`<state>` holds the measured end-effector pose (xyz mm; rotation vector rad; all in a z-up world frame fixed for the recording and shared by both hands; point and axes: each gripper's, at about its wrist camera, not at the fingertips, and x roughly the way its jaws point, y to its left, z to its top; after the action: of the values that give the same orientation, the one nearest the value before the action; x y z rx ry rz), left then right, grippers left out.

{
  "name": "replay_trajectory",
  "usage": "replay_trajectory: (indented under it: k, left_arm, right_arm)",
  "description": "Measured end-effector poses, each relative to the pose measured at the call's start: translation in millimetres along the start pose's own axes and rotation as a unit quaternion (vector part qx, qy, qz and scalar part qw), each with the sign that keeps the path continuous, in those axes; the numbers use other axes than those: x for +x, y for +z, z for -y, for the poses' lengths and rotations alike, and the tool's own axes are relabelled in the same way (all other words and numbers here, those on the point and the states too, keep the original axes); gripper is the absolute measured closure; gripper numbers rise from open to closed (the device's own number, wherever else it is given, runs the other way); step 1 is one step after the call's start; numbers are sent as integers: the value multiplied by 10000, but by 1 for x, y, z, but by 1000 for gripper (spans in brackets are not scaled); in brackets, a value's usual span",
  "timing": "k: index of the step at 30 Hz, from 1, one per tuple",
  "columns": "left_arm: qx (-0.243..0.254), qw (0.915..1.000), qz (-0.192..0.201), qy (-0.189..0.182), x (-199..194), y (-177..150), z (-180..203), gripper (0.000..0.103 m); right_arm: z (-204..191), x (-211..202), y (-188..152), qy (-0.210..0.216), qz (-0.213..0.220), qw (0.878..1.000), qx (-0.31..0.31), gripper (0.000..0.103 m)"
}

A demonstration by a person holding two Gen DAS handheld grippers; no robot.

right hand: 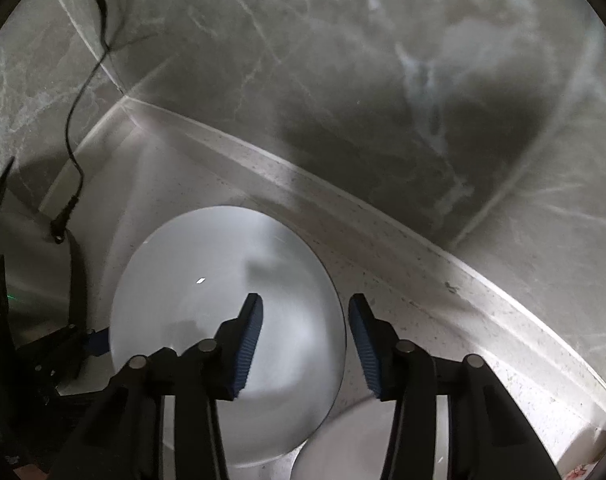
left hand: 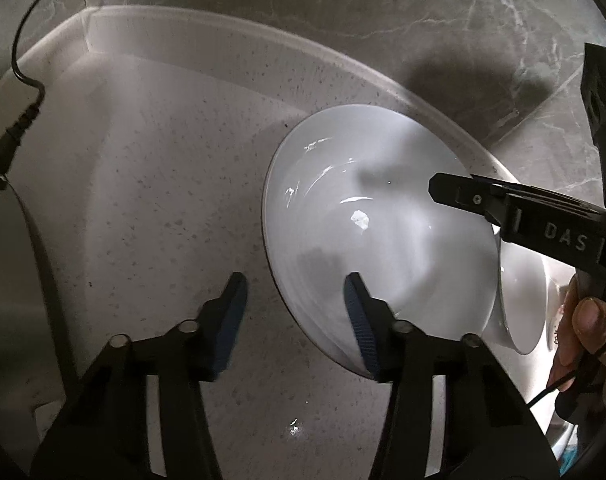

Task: Organize plates and bowls

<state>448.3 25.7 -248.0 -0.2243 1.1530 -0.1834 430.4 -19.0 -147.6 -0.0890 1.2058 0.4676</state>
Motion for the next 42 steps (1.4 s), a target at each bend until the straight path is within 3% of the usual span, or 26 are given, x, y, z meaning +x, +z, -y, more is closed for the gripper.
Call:
replay_trajectory:
  k: [3, 8, 17, 25, 32, 42]
  left_arm:
    - [-6, 9999, -40, -98, 6, 1, -1, 67]
    - [82, 9999, -117, -65, 19, 4, 7, 79]
    - [-28, 9999, -114, -47, 25, 3, 2, 84]
    - [52, 10000, -20, -1, 1, -20, 7, 84]
    - [198, 9997, -107, -21, -29, -62, 16, 84]
    - [436, 9974, -560, -151, -59, -151, 33, 84]
  right_arm:
    - [0, 6, 0, -93, -117, 9999, -80, 64]
    - [0, 11, 0, -304, -164, 9993, -110, 86]
    - [-5, 11, 0, -309, -123, 9993, -186, 87]
    - [-13, -19, -20, -179, 64, 9995, -270, 87]
    - [-29, -54, -58, -21, 159, 9994, -318, 90]
    - [-49, -84, -141, 228, -40, 9997, -109, 91]
